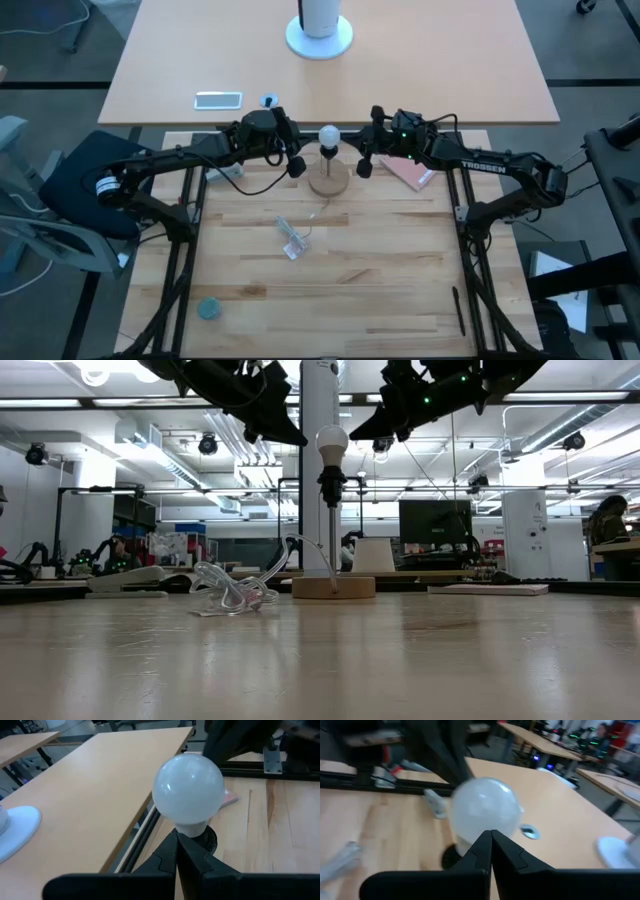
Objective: Screw lightbulb
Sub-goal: Insert the lightbulb on the desk lamp
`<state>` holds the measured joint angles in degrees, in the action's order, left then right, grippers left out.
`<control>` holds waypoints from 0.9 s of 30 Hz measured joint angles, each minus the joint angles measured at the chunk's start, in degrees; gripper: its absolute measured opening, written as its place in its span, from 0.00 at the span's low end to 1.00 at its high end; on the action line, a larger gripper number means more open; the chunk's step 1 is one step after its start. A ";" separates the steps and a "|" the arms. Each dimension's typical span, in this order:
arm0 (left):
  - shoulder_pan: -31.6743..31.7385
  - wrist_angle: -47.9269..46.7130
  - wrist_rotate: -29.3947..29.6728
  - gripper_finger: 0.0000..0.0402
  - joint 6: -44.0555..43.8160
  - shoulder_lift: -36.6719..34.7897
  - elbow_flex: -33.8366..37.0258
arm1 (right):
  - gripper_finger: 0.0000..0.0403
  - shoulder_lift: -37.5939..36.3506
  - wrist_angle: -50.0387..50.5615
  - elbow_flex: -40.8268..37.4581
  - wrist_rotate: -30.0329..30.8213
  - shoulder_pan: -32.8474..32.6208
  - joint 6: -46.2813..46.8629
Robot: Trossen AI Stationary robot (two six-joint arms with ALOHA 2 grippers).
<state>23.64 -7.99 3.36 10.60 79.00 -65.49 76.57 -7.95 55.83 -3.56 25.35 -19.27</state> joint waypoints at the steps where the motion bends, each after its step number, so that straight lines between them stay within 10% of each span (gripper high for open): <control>1: -0.01 -0.09 -0.03 0.00 0.05 -0.17 0.00 | 0.01 0.04 0.11 0.00 0.70 0.09 -0.30; 7: -0.10 0.81 -7.75 0.00 2.31 -0.26 0.00 | 0.01 0.87 -1.25 0.00 0.71 1.52 -0.56; 27: 0.24 4.63 -1.95 0.00 1.96 2.34 0.00 | 0.01 1.43 -1.74 0.00 -5.95 0.09 1.42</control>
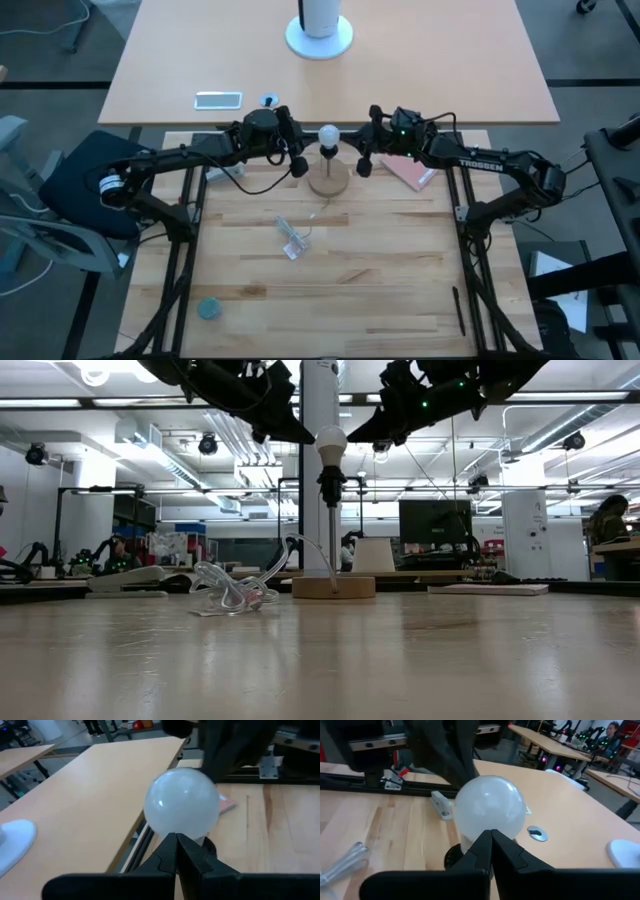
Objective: Screw lightbulb
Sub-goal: Insert the lightbulb on the desk lamp
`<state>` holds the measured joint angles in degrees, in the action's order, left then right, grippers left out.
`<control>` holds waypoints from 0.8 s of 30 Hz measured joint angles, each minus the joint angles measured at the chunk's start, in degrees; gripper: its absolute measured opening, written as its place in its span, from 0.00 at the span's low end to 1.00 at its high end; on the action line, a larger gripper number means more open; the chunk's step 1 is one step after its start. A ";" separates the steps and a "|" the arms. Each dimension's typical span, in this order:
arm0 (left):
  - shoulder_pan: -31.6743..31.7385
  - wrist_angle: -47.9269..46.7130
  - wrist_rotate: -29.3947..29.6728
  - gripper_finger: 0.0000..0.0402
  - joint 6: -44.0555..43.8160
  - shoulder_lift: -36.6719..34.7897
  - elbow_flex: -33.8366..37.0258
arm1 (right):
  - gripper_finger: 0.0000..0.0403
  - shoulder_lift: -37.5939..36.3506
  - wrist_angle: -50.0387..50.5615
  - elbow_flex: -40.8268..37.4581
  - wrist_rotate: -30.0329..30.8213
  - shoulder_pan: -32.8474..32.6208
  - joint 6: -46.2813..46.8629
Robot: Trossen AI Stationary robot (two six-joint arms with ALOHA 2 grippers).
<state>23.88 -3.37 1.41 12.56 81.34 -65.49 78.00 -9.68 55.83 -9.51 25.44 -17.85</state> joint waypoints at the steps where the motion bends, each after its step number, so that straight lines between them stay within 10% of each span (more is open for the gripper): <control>1: -0.04 -0.68 0.41 0.00 0.00 0.00 0.00 | 0.01 0.00 0.19 0.00 0.04 -0.06 0.14; 24: -0.13 -0.69 -2.15 0.00 0.20 0.15 0.00 | 0.01 -0.94 -0.38 0.00 5.23 1.46 -1.70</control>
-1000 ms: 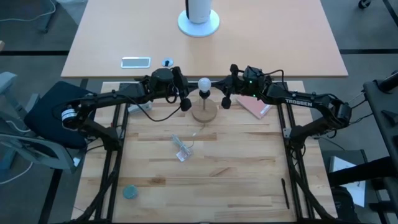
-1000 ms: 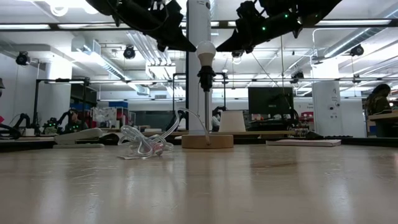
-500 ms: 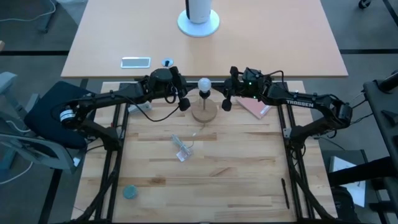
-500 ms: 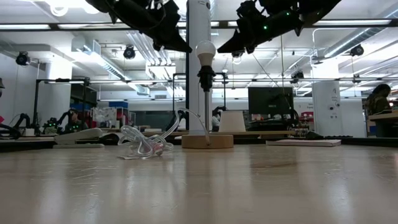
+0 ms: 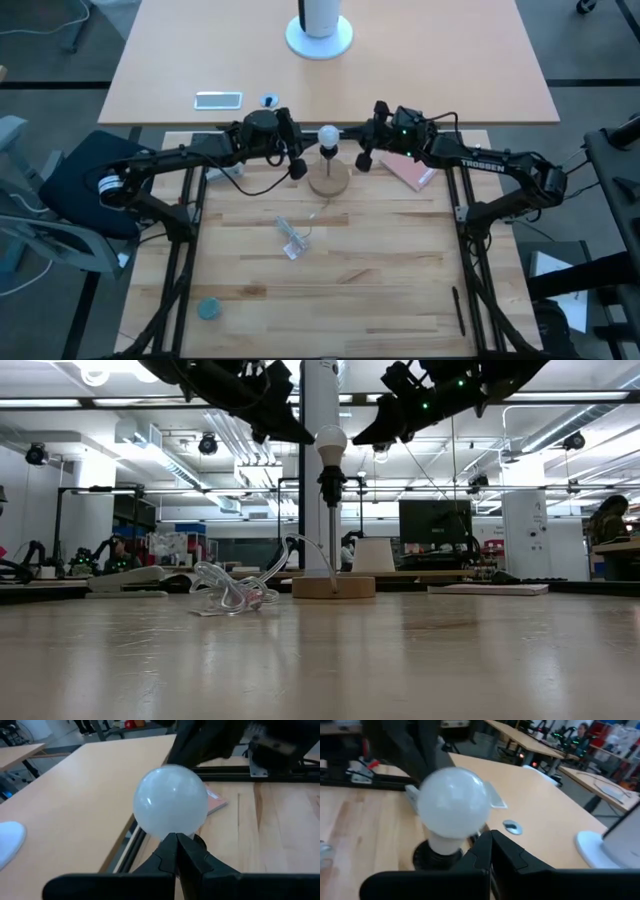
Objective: Screw lightbulb
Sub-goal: Insert the lightbulb on the desk lamp
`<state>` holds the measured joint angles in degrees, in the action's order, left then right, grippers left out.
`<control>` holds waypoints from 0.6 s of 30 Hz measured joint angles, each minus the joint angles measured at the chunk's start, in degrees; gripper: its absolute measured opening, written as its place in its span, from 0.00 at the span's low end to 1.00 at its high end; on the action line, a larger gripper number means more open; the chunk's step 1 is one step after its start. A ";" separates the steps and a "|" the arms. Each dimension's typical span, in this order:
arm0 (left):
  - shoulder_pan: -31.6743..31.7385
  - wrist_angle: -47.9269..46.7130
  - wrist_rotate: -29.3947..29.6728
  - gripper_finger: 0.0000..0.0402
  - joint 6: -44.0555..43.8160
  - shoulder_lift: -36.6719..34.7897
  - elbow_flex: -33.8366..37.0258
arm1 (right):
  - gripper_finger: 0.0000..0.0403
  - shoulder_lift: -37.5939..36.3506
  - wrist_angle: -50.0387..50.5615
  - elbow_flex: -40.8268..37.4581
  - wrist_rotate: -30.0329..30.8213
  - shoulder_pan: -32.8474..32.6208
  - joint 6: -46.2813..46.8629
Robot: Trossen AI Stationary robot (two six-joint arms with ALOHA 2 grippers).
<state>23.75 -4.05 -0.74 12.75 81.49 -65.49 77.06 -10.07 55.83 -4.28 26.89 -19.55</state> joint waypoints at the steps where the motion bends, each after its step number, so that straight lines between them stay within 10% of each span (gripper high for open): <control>1: 0.00 0.09 0.08 0.00 0.00 0.18 0.00 | 0.01 0.00 -0.05 0.00 -0.43 0.00 0.25; 18: 0.00 -0.62 2.84 0.00 -0.81 0.35 0.00 | 0.01 -0.36 0.66 0.00 -7.86 -0.81 3.03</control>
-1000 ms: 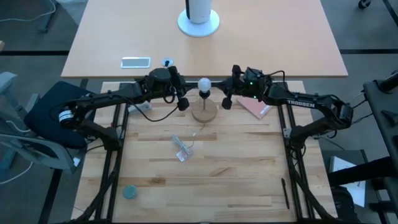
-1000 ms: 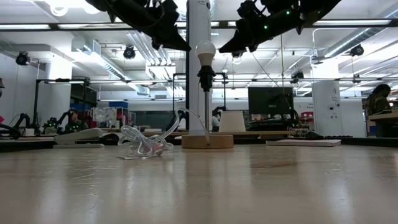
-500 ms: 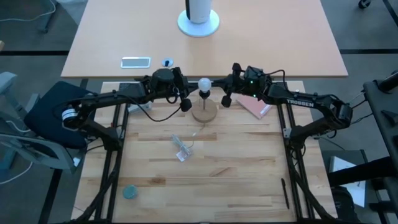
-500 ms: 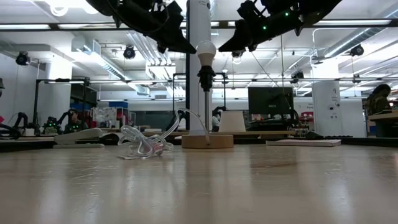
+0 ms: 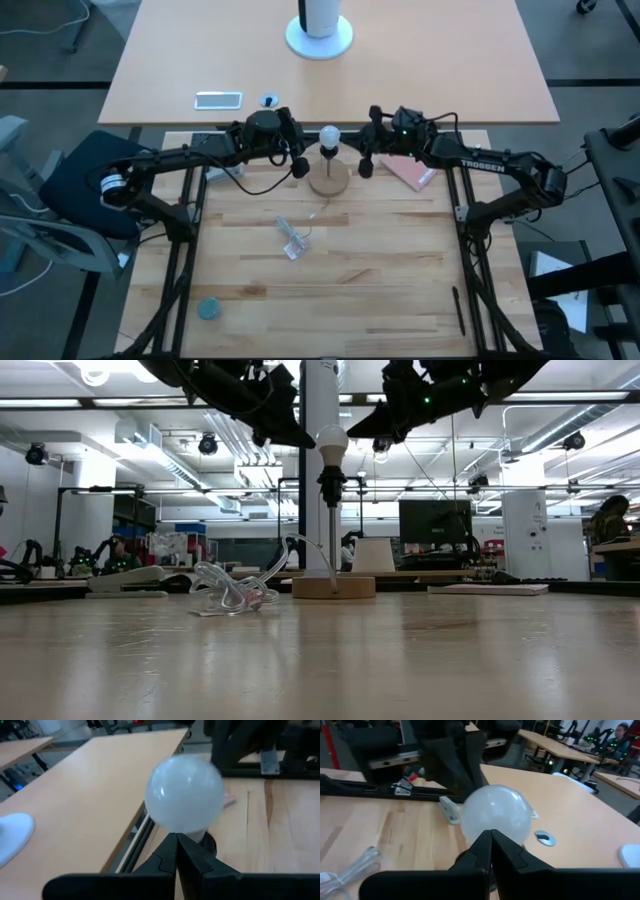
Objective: Screw lightbulb
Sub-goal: Insert the lightbulb on the desk lamp
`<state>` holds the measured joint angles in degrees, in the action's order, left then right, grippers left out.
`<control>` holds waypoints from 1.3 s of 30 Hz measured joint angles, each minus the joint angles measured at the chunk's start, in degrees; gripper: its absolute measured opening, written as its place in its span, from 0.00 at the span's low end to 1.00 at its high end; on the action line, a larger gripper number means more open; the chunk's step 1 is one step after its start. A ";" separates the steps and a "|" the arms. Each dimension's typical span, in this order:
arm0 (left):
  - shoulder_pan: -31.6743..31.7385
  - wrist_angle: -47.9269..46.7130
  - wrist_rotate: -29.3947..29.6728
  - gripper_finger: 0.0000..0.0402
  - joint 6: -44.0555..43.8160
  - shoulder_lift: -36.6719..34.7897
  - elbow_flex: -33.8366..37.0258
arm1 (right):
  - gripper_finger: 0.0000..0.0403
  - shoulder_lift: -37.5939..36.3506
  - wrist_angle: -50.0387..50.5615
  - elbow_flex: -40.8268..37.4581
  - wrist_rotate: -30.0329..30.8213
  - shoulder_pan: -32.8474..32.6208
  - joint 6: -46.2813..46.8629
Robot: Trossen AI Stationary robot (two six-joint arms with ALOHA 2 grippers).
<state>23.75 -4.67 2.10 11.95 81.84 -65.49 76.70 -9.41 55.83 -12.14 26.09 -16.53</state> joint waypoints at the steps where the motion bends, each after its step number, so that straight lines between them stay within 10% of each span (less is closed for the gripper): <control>1: 0.00 -0.68 0.01 0.00 0.00 -0.18 0.00 | 0.01 -0.10 0.02 0.00 0.00 0.00 0.04; 13: -0.48 -1.84 -7.20 0.00 1.00 -1.39 0.00 | 0.01 -1.24 1.47 0.00 8.00 0.95 -3.19; 39: 0.11 -0.08 -0.80 0.00 0.59 1.07 0.07 | 0.01 1.97 -1.15 0.00 4.07 -1.14 -0.44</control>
<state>23.86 -4.75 1.30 12.53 82.91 -65.43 78.67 -10.56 55.83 -8.07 24.95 -16.97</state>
